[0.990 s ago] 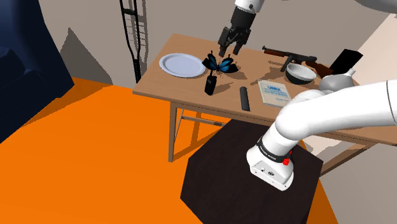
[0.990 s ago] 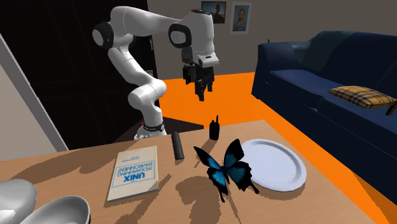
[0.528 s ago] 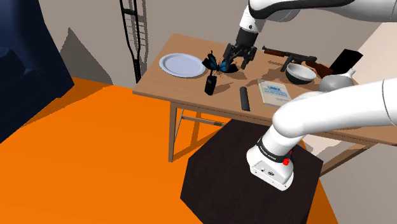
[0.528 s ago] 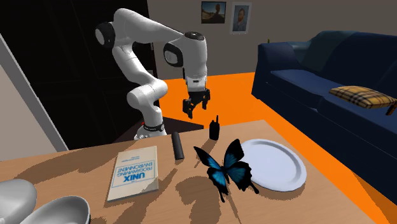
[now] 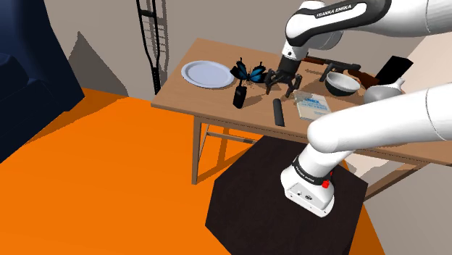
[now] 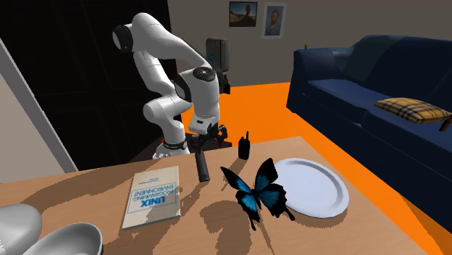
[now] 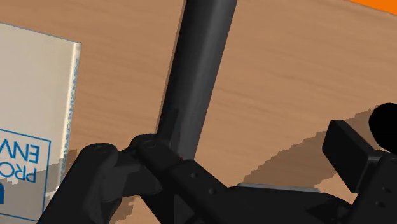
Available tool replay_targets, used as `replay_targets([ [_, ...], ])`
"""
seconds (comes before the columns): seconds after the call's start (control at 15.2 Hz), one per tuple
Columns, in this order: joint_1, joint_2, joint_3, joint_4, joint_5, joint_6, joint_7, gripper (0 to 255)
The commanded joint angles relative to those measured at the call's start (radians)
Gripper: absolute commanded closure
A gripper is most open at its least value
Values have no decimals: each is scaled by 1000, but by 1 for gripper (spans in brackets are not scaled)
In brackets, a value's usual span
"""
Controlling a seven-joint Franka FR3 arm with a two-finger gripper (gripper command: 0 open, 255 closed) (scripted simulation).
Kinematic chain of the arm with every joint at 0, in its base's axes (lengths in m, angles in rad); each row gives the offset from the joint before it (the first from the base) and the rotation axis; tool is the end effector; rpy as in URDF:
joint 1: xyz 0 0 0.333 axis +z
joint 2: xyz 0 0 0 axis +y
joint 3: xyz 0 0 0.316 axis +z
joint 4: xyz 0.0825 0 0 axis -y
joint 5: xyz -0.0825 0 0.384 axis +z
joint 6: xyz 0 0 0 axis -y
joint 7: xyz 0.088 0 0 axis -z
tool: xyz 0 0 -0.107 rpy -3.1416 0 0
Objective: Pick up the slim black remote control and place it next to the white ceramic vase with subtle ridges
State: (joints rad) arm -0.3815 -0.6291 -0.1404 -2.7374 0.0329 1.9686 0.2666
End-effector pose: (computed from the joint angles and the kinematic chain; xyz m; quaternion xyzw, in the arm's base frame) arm 0.2850 -0.1570 0.3916 -0.9228 0.3744 0.0655 0.0636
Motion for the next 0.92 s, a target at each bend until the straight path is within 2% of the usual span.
replay_targets([
  [0.0, -38, 15, -14, -39, -6, 30, 42, 0],
  [0.2, -93, 31, -35, -89, -20, 67, 89, 0],
  [0.66, -84, 82, -38, -159, -12, 188, 83, 0],
  [0.86, -83, 87, -39, -164, -11, 198, 83, 0],
])
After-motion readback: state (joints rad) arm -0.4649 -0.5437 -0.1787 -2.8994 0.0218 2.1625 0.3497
